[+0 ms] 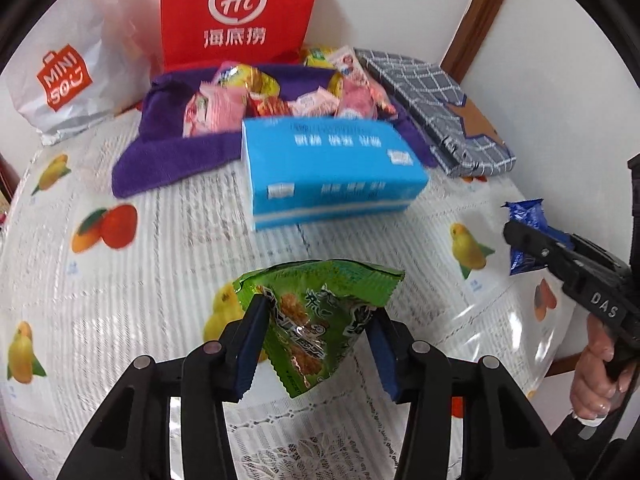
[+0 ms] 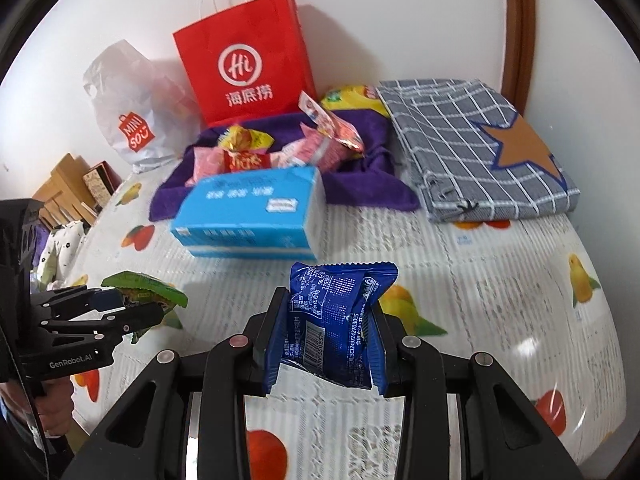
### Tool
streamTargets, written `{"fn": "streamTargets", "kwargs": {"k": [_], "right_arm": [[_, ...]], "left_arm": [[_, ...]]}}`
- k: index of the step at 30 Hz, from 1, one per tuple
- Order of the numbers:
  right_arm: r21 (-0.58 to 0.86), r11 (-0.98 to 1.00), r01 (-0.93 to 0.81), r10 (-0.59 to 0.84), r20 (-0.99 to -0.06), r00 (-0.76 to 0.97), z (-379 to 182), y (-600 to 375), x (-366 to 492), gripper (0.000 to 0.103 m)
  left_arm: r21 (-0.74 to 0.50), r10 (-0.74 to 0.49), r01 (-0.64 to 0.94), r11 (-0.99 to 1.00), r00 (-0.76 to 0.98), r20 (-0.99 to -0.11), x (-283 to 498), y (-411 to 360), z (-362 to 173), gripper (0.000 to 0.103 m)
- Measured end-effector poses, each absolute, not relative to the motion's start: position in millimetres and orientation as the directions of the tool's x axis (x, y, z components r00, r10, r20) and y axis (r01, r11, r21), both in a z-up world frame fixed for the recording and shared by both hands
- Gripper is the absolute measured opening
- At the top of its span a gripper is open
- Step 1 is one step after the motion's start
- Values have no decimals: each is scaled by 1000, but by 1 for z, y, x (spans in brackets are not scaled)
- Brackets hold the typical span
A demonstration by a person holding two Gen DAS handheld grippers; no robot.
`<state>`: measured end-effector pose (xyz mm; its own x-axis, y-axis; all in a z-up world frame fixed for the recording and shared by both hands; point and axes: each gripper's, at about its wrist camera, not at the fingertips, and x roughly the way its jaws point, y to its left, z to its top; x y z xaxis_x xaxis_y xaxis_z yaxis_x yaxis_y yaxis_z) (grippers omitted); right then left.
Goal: Organize snacks
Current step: 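Carry green packet onto towel with left tool while right tool carries blue packet there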
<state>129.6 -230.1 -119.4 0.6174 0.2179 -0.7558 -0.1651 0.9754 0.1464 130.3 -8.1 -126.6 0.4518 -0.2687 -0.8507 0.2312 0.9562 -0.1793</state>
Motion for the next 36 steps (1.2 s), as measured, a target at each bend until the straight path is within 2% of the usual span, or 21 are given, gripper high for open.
{"fn": "streamTargets", "kwargs": {"k": [20,36], "right_arm": [[141,972,-189,233,-692,683,-65,-207,168,36],[133,971,-200,238,-640,730,-26,-194,202,36]], "left_arm": [[-203,-314,257,945,536,-783,174,0,-58,46],[-219,-322,243,945,584,-745,210,10,-22,46]]}}
